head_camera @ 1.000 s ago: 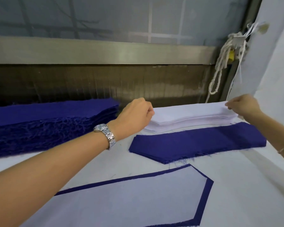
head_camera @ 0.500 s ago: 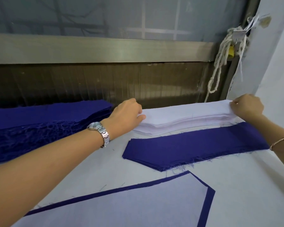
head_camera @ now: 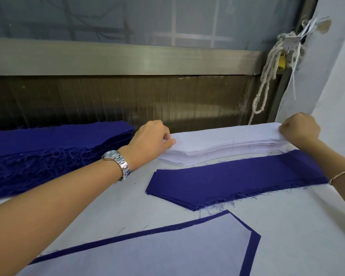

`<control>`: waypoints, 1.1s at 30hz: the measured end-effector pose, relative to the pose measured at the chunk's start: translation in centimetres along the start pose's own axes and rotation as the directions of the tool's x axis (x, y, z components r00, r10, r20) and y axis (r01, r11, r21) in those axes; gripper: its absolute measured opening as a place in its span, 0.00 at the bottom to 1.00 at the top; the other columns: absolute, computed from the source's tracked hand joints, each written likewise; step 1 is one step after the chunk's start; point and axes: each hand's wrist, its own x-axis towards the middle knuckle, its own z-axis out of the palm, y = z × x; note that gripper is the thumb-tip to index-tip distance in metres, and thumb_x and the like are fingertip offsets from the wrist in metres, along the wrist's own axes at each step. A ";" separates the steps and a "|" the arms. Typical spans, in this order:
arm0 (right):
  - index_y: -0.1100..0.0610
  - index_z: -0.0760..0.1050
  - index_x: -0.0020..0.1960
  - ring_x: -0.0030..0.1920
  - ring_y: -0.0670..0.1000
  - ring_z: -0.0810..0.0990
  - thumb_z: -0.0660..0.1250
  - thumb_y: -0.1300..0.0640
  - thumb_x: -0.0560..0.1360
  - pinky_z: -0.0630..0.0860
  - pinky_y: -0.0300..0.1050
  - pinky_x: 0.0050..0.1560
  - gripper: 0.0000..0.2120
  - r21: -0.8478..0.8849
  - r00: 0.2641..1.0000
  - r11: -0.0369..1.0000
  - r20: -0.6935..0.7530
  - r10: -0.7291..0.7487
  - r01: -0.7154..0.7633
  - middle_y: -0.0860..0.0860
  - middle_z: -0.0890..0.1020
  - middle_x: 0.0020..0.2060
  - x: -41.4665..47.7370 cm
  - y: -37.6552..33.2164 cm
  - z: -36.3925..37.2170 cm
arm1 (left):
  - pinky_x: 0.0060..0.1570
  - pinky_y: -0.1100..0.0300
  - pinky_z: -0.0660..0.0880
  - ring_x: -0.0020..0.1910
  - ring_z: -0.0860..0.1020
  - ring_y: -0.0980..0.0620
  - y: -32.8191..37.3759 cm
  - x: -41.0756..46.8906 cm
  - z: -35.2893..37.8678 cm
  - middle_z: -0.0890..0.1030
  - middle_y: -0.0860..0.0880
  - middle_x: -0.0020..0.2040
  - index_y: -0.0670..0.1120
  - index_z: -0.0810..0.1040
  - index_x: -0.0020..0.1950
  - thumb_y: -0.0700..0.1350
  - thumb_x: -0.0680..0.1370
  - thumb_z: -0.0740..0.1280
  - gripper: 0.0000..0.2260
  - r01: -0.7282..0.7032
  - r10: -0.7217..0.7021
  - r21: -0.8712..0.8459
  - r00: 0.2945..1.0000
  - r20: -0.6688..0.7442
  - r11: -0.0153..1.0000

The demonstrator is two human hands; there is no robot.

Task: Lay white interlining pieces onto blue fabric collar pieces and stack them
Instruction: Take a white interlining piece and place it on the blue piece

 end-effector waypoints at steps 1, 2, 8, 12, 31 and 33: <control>0.67 0.78 0.38 0.41 0.63 0.73 0.65 0.66 0.73 0.70 0.50 0.44 0.07 0.000 1.000 1.000 0.000 -0.004 0.004 0.66 0.79 0.44 0.0 0.1 0.0 | 0.44 0.60 0.75 0.40 0.78 0.53 0.0 0.0 0.0 0.81 0.48 0.50 0.43 0.85 0.51 0.51 0.79 0.69 0.12 0.001 -0.001 -0.001 1.000 0.000 1.000; 0.68 0.78 0.38 0.41 0.63 0.73 0.65 0.66 0.73 0.71 0.50 0.44 0.07 -0.001 1.000 1.000 0.000 -0.010 0.010 0.66 0.80 0.44 0.0 0.1 -0.1 | 0.44 0.59 0.76 0.40 0.78 0.53 -0.1 0.0 0.1 0.81 0.48 0.51 0.44 0.85 0.51 0.52 0.79 0.69 0.12 0.000 0.000 0.000 1.000 -0.001 1.000; 0.64 0.84 0.48 0.50 0.68 0.78 0.69 0.63 0.73 0.75 0.54 0.49 0.08 -0.033 0.989 0.989 -0.027 -0.143 0.142 0.65 0.83 0.49 -0.6 0.2 -0.8 | 0.44 0.59 0.75 0.41 0.79 0.52 -0.1 0.0 0.3 0.81 0.48 0.50 0.43 0.85 0.50 0.51 0.80 0.68 0.12 -0.014 0.014 0.013 1.000 -0.002 1.000; 0.62 0.82 0.49 0.47 0.66 0.79 0.71 0.60 0.74 0.72 0.51 0.45 0.07 0.028 0.985 0.985 0.010 -0.171 0.170 0.64 0.84 0.47 -0.8 0.3 -1.1 | 0.42 0.60 0.73 0.39 0.77 0.53 -0.1 0.0 0.3 0.79 0.50 0.46 0.43 0.85 0.49 0.51 0.80 0.69 0.12 -0.015 0.015 0.010 1.000 -0.012 1.000; 0.62 0.76 0.42 0.47 0.62 0.76 0.71 0.64 0.72 0.72 0.51 0.48 0.05 0.324 0.966 0.931 0.132 -0.222 0.169 0.59 0.79 0.44 0.3 1.1 -0.6 | 0.42 0.61 0.71 0.42 0.78 0.52 0.3 -0.2 0.1 0.78 0.50 0.47 0.43 0.85 0.51 0.51 0.80 0.67 0.12 -0.016 0.016 0.020 1.000 0.002 1.000; 0.60 0.76 0.43 0.47 0.59 0.75 0.71 0.63 0.72 0.73 0.51 0.50 0.04 0.374 0.970 0.914 0.111 -0.214 0.159 0.58 0.79 0.46 0.2 1.1 -0.4 | 0.42 0.61 0.70 0.42 0.78 0.52 0.3 -0.2 0.1 0.79 0.50 0.47 0.43 0.85 0.51 0.51 0.80 0.67 0.12 -0.012 0.012 0.013 1.000 0.009 1.000</control>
